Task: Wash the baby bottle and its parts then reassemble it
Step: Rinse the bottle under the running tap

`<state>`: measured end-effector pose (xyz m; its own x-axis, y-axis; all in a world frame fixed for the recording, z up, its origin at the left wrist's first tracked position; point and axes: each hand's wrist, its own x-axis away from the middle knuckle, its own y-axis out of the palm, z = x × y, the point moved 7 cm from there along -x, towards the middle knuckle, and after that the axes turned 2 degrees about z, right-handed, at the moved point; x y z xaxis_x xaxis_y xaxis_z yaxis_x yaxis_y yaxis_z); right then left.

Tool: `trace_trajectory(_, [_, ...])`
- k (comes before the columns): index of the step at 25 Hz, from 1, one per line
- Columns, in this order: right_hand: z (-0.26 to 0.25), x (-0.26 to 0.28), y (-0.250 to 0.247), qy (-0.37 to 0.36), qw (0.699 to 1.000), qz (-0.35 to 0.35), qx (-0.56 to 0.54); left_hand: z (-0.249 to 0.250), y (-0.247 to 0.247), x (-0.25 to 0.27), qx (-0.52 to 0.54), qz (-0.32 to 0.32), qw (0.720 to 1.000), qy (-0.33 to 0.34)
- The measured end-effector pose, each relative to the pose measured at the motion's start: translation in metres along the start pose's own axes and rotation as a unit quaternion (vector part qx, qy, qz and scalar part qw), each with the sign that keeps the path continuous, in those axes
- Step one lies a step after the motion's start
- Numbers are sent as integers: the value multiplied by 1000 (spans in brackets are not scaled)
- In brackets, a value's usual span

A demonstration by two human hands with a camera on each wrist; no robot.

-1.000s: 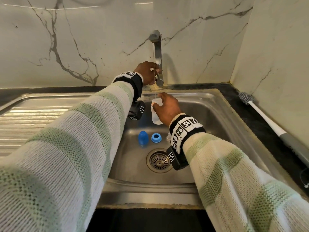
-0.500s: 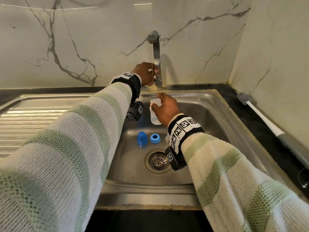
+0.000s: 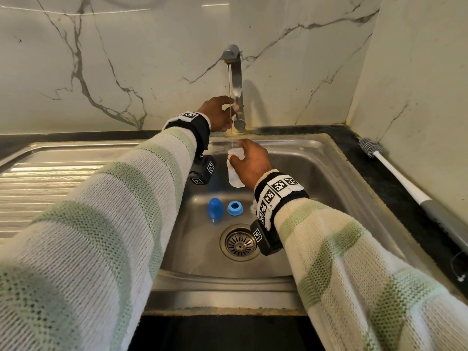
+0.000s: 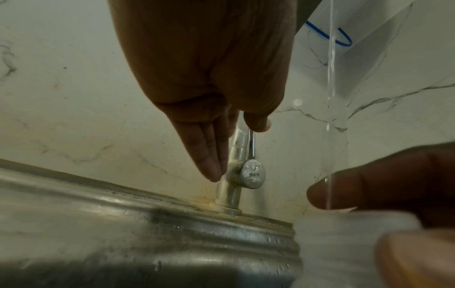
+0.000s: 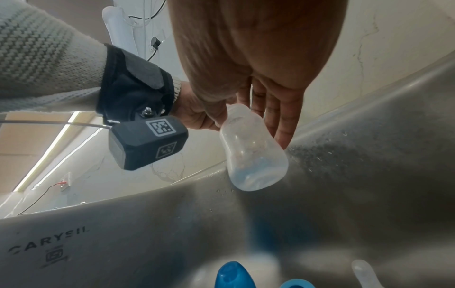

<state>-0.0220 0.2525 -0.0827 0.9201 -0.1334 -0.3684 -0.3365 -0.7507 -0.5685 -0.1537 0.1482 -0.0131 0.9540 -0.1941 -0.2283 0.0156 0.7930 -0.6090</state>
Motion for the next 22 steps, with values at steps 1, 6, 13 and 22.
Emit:
trace_trajectory(1, [0, -1, 0, -1, 1000, 0, 0, -1, -3, 4, -29, 8, 1000, -5])
trace_trajectory(6, [3, -1, 0, 17, 1000, 3, -19, -3, -25, 36, -117, 14, 992, -35])
trace_trajectory(13, [-5, -1, -3, 29, 996, 19, -78, -8, 11, 123, -180, -68, 980, -41])
trace_trajectory(22, [-12, 1, -1, 68, 990, -12, -119, -33, 16, 148, 30, 63, 996, -57])
